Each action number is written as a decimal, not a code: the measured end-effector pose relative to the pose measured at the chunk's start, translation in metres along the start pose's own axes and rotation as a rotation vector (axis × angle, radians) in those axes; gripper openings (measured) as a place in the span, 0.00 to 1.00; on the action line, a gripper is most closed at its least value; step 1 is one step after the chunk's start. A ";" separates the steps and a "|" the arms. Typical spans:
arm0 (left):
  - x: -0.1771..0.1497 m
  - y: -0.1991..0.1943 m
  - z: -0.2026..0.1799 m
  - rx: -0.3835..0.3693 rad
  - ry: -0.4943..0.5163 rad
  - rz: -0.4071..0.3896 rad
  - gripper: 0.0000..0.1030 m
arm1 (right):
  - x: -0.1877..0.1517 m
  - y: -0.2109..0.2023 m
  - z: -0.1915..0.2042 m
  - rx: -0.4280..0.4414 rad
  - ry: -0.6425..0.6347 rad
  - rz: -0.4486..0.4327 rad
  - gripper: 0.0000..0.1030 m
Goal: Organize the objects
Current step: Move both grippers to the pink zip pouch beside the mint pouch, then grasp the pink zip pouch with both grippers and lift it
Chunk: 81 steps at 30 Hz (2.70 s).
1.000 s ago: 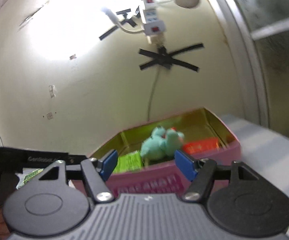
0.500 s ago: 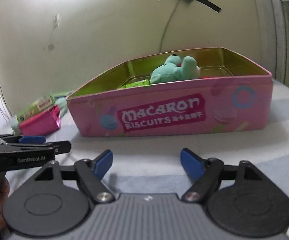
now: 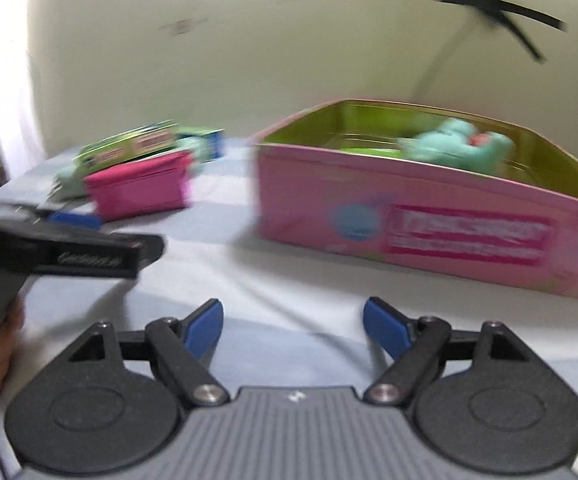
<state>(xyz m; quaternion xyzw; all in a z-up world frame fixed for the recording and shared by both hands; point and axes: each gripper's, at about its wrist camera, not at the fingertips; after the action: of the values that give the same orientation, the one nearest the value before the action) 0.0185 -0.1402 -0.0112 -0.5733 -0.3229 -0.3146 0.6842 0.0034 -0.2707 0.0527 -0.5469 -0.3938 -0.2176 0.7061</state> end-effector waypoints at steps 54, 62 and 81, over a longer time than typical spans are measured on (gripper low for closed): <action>-0.029 -0.009 0.137 -0.497 -0.449 -0.116 0.85 | 0.020 0.013 0.055 0.381 0.083 -0.057 0.46; -0.053 -0.042 0.130 -0.512 -0.473 -0.108 0.85 | 0.011 0.000 0.046 0.395 0.088 -0.052 0.62; -0.033 -0.025 0.076 -0.471 -0.233 -0.030 0.64 | 0.031 0.034 0.069 0.384 -0.049 0.017 0.76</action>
<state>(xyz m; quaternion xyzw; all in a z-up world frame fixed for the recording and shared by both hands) -0.0277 -0.0670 -0.0127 -0.7444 -0.3258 -0.3229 0.4852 0.0251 -0.1912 0.0628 -0.4106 -0.4404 -0.1195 0.7894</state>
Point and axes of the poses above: each gripper's, at about its wrist camera, not at the fingertips, and y roughly the way its jaws point, z to its left, x to its top, and after that the axes turned 5 degrees about x, right-handed
